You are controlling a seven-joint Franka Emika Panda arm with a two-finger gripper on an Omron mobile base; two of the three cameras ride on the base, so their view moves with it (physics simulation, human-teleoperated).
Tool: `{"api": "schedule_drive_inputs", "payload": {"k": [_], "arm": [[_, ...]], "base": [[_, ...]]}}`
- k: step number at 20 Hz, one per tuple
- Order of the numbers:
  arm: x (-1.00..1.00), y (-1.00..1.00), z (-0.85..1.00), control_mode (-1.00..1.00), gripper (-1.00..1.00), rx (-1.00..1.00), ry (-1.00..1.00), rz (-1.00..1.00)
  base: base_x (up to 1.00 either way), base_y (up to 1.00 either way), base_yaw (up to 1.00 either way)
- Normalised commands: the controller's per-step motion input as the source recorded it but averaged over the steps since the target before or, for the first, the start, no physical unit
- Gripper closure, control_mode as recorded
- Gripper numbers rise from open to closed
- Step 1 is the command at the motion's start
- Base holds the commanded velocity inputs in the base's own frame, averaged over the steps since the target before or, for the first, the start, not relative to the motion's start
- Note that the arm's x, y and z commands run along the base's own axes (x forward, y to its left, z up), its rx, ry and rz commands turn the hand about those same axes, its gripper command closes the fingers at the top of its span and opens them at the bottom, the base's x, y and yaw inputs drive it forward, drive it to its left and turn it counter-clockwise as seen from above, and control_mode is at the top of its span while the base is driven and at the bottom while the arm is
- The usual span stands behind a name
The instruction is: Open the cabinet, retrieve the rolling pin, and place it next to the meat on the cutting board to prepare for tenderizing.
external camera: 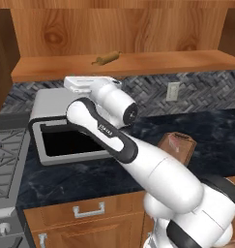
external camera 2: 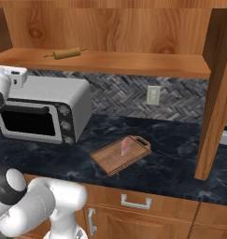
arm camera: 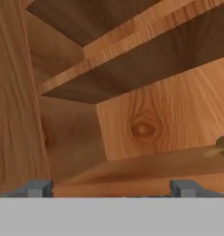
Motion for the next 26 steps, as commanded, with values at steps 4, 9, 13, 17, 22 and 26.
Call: {"api": "schedule_drive_inputs", "payload": {"k": [4, 9, 13, 17, 22, 26], "arm": [[0.00, -0.47, 0.59, -1.00, -1.00, 0.08, 0.08, -0.41], [0.00, -0.54, 0.70, -1.00, -1.00, 0.05, 0.20, -0.30], [-0.01, -0.49, 0.79, -1.00, -1.00, 0.05, 0.27, -0.23], [-0.15, -0.31, 0.80, -1.00, -1.00, 0.07, 0.30, -0.21], [-0.20, -0.06, 0.24, -1.00, -1.00, 0.05, 0.27, -0.23], [0.00, 0.00, -0.01, -1.00, -1.00, 0.00, 0.08, 0.00]], "base": [[0.00, 0.00, 0.00], [0.00, 0.00, 0.00], [0.00, 0.00, 0.00], [0.00, 0.00, 0.00], [0.00, 0.00, 0.00], [0.00, 0.00, 0.00]]}}
